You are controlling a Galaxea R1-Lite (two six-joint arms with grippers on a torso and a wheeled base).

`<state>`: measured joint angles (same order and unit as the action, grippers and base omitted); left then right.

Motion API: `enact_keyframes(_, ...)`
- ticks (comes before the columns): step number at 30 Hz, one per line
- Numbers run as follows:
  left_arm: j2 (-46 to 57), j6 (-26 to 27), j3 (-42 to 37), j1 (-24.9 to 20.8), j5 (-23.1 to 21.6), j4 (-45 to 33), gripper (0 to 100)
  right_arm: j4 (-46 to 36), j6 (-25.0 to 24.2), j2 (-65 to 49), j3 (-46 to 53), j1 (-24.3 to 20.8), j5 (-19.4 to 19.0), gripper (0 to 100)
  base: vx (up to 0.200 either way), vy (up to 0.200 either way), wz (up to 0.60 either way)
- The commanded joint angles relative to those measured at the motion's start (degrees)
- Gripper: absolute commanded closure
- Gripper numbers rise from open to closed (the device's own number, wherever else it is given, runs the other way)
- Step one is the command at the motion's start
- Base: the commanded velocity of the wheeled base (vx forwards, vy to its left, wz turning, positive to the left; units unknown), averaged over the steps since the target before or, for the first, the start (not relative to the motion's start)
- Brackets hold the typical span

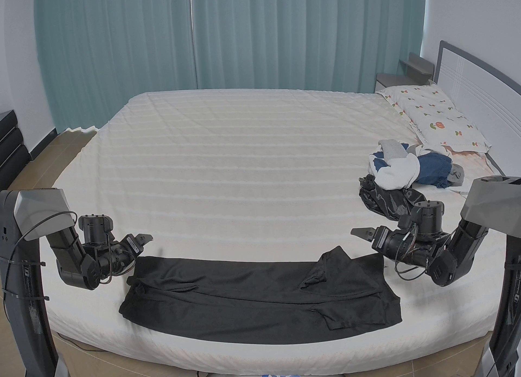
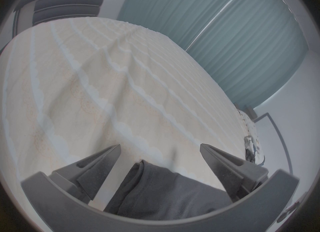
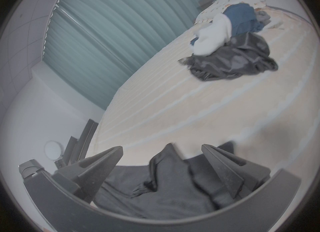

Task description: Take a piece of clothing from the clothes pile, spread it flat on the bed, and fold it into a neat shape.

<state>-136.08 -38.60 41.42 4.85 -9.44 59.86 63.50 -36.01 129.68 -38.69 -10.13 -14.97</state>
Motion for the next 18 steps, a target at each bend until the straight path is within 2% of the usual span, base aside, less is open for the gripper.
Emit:
enact_keyframes(1, 0.20, -3.68, 1.73, 0.95, -0.06, 0.09, 0, -0.75, -3.36, 0.13, 0.72, -7.80, 0.03, 0, 0.000, 0.000, 0.00)
enact_keyframes(8, 0.20, -6.14, 3.31, 2.88, -0.32, -0.27, 0, -2.07, -3.72, 4.53, 0.20, -13.42, 0.20, 0, 0.000, 0.000, 0.00)
enact_keyframes(18, -0.06, -6.05, 3.22, 2.62, -0.06, 0.00, 0, -8.92, -3.45, 4.70, -3.67, -14.13, 0.03, 0, 0.000, 0.000, 0.00)
